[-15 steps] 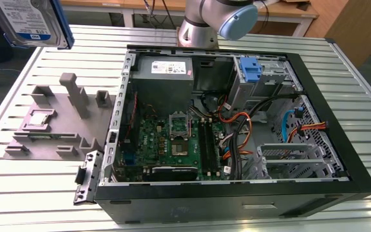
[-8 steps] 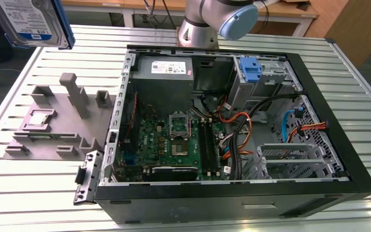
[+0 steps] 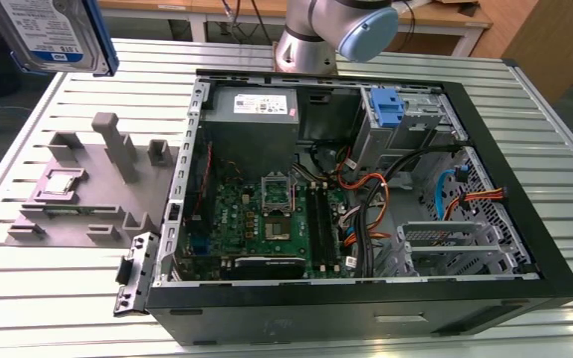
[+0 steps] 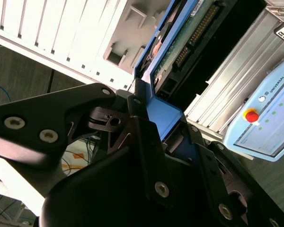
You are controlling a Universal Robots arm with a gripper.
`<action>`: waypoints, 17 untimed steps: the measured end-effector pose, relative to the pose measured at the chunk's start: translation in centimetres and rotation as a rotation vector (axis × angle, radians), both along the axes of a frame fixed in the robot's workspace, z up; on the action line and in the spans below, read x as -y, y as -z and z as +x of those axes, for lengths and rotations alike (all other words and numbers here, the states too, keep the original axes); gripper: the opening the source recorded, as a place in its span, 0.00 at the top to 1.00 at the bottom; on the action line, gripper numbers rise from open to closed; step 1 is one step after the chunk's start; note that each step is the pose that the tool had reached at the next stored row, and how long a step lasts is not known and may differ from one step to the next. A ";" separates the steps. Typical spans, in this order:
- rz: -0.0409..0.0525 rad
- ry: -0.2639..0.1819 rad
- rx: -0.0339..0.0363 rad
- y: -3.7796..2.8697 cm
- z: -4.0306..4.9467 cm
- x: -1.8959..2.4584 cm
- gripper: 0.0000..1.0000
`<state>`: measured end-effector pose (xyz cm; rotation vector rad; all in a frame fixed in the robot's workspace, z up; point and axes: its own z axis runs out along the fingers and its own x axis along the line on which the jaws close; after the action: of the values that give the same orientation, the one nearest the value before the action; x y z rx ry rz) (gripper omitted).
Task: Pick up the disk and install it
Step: 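Pick up the disk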
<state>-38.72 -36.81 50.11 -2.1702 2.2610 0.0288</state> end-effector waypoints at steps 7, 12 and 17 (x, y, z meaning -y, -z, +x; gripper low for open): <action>0.0000 0.000 -0.0001 0.00 0.43 0.10 0.63; -0.0001 0.000 0.0000 0.00 0.51 0.77 0.63; 0.0001 0.000 0.0000 0.00 0.52 0.97 0.63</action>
<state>-38.20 -37.78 50.11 -2.1699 2.2612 0.0289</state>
